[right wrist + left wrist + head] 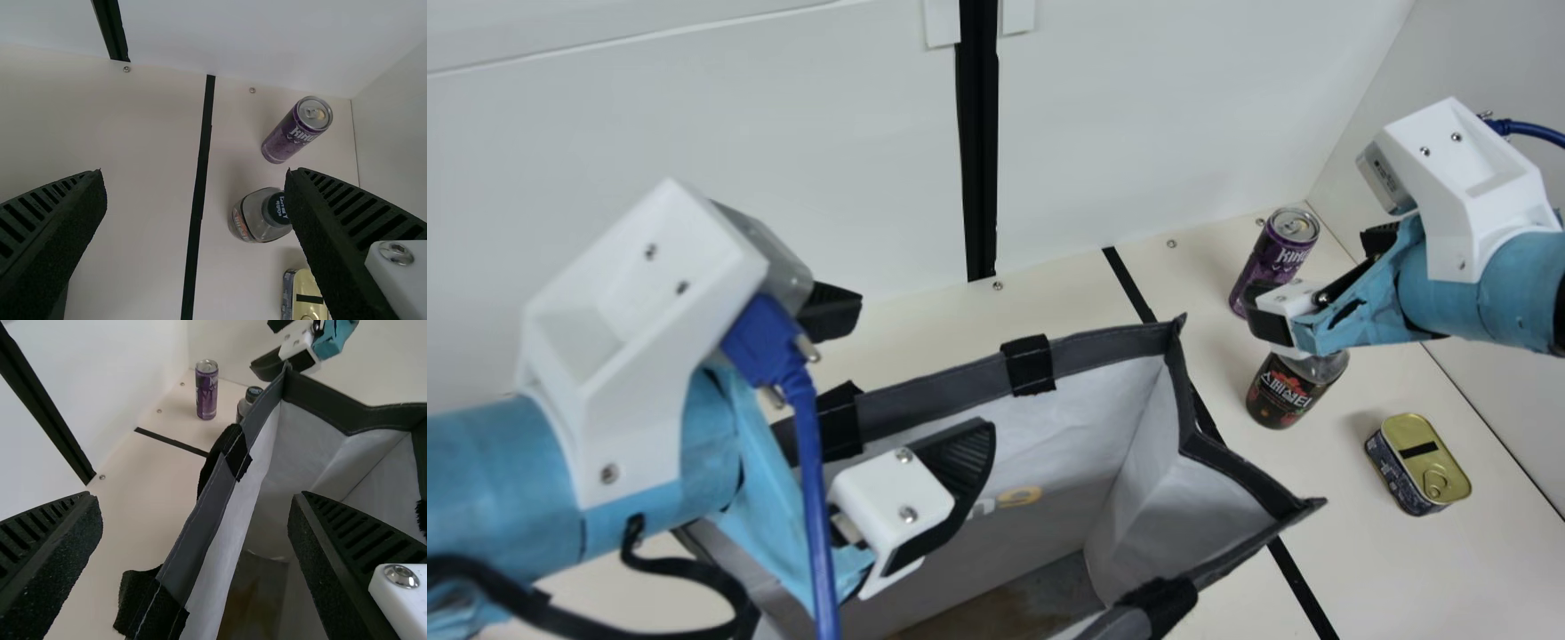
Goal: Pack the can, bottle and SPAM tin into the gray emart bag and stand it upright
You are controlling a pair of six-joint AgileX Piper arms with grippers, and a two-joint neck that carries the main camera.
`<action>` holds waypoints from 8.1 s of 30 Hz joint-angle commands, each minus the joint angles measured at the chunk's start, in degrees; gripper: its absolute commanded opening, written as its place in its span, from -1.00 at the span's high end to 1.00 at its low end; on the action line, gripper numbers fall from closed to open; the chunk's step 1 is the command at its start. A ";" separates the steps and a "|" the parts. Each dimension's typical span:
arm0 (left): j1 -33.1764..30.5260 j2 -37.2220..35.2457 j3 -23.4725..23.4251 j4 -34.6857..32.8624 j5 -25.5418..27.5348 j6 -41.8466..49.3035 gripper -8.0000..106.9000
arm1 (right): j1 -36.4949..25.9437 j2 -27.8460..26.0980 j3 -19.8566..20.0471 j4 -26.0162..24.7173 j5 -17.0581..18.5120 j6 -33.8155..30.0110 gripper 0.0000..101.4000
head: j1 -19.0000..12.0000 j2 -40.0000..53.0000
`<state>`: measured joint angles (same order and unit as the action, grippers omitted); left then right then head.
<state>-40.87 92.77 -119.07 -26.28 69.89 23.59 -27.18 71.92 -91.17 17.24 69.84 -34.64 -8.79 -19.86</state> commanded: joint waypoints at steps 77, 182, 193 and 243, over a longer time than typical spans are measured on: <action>-3.40 -10.22 11.44 53.88 -3.04 -29.55 1.00 | 0.00 0.00 0.00 0.00 0.00 0.00 -0.87 | -1.21 -0.14; 17.66 -7.34 48.63 -35.59 -21.97 -0.70 1.00 | 0.00 0.00 0.00 0.00 0.00 0.00 -0.87 | -1.21 -0.14; 21.43 -5.40 48.45 -36.72 -22.28 1.53 1.00 | 0.00 0.00 0.00 0.00 0.00 0.00 -0.87 | -1.21 -0.14; 25.67 -3.93 47.29 -36.14 -22.35 2.34 1.00 | 0.00 0.00 0.00 0.00 0.00 0.00 -0.87 | -1.21 -0.14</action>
<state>-15.20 88.84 -71.78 -62.43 47.54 25.93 -27.18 71.92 -91.17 17.24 69.84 -34.64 -8.79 -19.86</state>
